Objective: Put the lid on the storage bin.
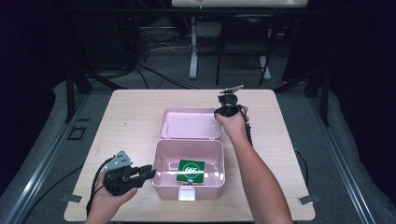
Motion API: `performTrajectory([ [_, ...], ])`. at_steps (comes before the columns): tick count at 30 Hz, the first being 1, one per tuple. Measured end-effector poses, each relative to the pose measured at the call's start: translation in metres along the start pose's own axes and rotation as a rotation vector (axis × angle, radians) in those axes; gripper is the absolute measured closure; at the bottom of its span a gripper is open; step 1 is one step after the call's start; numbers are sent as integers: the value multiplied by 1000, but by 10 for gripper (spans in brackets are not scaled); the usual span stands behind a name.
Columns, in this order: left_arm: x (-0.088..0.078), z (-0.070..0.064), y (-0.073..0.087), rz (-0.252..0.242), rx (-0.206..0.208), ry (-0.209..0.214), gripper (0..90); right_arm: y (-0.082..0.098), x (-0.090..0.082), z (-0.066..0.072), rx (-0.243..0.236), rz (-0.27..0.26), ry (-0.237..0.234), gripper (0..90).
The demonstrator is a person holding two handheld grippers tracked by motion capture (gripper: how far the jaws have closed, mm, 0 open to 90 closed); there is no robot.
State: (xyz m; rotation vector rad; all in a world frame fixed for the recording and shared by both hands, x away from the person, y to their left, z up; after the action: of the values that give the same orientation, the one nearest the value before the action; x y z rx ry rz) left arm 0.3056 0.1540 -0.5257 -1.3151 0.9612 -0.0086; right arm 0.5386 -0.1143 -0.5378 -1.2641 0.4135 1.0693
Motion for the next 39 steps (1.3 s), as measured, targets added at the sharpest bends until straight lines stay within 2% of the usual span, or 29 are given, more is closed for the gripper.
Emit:
performTrajectory([
  [5,0,0,0,-1,-5,3,716,-2,4,-2,33,4,3,736],
  [10,0,0,0,-1,-4,3,717,0,9,-5,69,21,-18,746],
  [15,0,0,0,-2,-5,4,716,0,10,-7,73,21,-18,762],
  [16,0,0,0,-2,-5,4,716,-1,9,-6,85,17,-24,789],
  [23,0,0,0,-3,-1,1,716,-5,2,-3,76,-8,-19,831],
  [26,0,0,0,-2,-3,0,715,-5,1,-3,90,-13,-23,834],
  [32,0,-1,0,-2,0,0,716,-8,-5,-1,73,-31,-23,838],
  [39,1,-1,0,-3,1,-2,716,-15,-18,3,57,-67,-28,847],
])
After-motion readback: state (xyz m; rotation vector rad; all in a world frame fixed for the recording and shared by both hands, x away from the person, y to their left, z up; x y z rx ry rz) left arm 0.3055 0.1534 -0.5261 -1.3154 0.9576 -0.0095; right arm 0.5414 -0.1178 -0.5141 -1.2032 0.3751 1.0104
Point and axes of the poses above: each handheld gripper's, and its own axes: x roughly forward along the jaws, y roughly out of its underside, z roughly to its left, the point moved 8 cm from there along x, roughly forward along the jaws, and after that the axes turned 11 degrees about -y, right-handed, at the moved point
